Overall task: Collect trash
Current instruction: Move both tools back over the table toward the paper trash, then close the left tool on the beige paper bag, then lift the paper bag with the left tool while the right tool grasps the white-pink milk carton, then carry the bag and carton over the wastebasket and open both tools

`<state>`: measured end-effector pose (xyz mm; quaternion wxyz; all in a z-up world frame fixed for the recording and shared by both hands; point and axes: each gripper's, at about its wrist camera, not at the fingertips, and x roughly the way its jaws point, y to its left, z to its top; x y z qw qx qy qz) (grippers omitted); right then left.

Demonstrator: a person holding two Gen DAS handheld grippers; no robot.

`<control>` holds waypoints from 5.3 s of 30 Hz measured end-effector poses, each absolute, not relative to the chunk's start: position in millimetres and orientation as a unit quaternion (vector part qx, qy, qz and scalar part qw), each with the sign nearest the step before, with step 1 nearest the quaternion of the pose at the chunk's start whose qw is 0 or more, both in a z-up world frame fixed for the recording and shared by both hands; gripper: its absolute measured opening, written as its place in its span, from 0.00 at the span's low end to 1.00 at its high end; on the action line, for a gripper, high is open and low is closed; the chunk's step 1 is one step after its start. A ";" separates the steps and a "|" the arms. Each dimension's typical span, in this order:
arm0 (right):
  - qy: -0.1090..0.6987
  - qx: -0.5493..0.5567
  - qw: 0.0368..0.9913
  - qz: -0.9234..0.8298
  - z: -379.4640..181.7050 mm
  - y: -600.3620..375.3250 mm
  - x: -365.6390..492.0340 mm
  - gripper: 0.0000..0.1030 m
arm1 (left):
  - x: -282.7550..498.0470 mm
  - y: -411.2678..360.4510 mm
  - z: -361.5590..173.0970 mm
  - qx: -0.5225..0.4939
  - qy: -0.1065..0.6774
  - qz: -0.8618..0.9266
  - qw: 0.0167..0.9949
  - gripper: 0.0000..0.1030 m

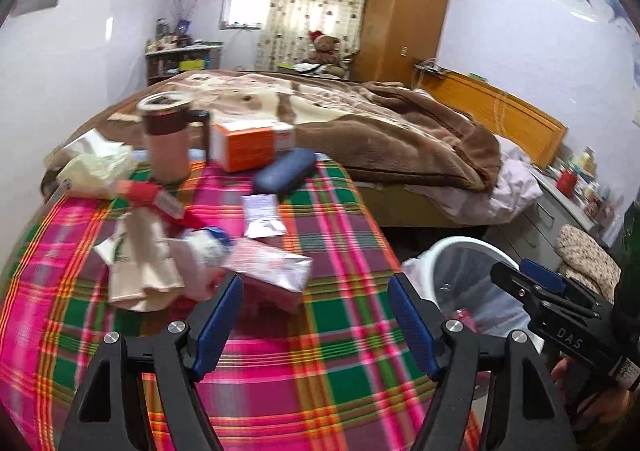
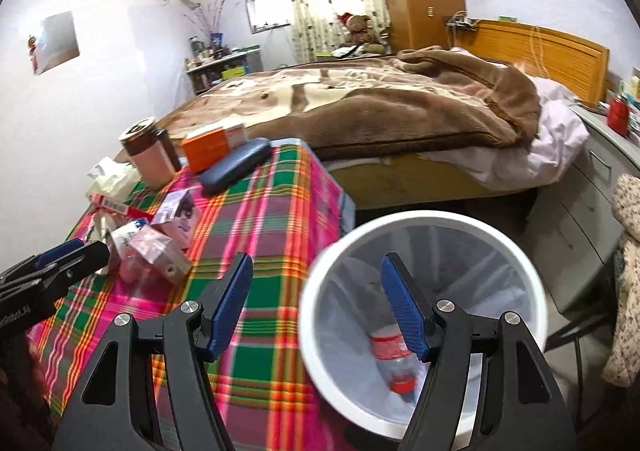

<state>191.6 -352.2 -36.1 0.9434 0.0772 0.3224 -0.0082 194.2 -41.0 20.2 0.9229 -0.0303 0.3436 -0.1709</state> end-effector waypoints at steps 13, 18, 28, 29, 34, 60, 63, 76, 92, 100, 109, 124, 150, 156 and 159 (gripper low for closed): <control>0.338 0.047 0.937 0.070 -39.2 -292.2 226.1 0.66 | 224.1 44.2 5.4 -0.071 0.363 -0.101 0.923 0.72; 0.349 0.037 0.930 0.105 -45.1 -271.9 242.0 0.66 | 237.9 64.0 -3.4 -0.072 0.375 -0.095 0.919 0.76; 0.375 0.014 0.915 0.148 -57.5 -242.3 265.6 0.66 | 270.2 88.2 -23.8 -0.103 0.403 -0.085 0.906 0.76; 0.378 0.015 0.913 0.154 -58.0 -240.5 268.4 0.66 | 272.5 89.7 -24.7 -0.109 0.404 -0.086 0.904 0.76; 0.391 0.021 0.904 0.171 -62.3 -234.5 278.8 0.66 | 289.3 92.3 -34.9 -0.126 0.422 -0.091 0.893 0.76; 0.398 0.029 0.898 0.188 -64.2 -239.8 280.0 0.24 | 298.4 66.4 -56.0 -0.100 0.443 -0.090 0.886 0.52; 0.398 0.033 0.894 0.203 -65.0 -241.7 280.0 0.25 | 297.2 68.8 -57.0 -0.097 0.446 -0.092 0.885 0.46; 0.403 -0.016 0.891 0.209 -69.3 -224.6 286.4 0.65 | 275.1 75.4 -49.9 -0.071 0.449 -0.112 0.884 0.26; 0.398 0.025 0.902 0.168 -70.8 -250.4 273.6 0.44 | 275.7 54.4 -56.2 -0.066 0.442 -0.130 0.885 0.64; 0.394 0.041 0.905 0.152 -71.3 -264.7 269.0 0.43 | 283.2 39.0 -60.1 -0.033 0.443 -0.106 0.890 0.72; 0.389 0.056 0.907 0.148 -71.1 -272.2 264.5 0.43 | 281.1 27.0 -61.9 0.023 0.435 -0.062 0.898 0.56; 0.369 0.054 0.917 0.143 -66.6 -280.9 244.2 0.43 | 240.6 29.0 -36.4 -0.001 0.408 -0.082 0.909 0.42; 0.391 -0.001 0.911 0.127 -80.4 -265.1 237.5 0.38 | 199.9 5.9 -20.5 -0.003 0.398 -0.122 0.909 0.42; 0.363 0.027 0.925 0.111 -63.7 -283.7 221.3 0.38 | 190.4 -7.9 -10.9 0.005 0.385 -0.134 0.913 0.42; 0.349 0.035 0.930 0.106 -53.7 -291.0 213.3 0.38 | 185.0 -15.2 -4.6 0.007 0.376 -0.141 0.916 0.42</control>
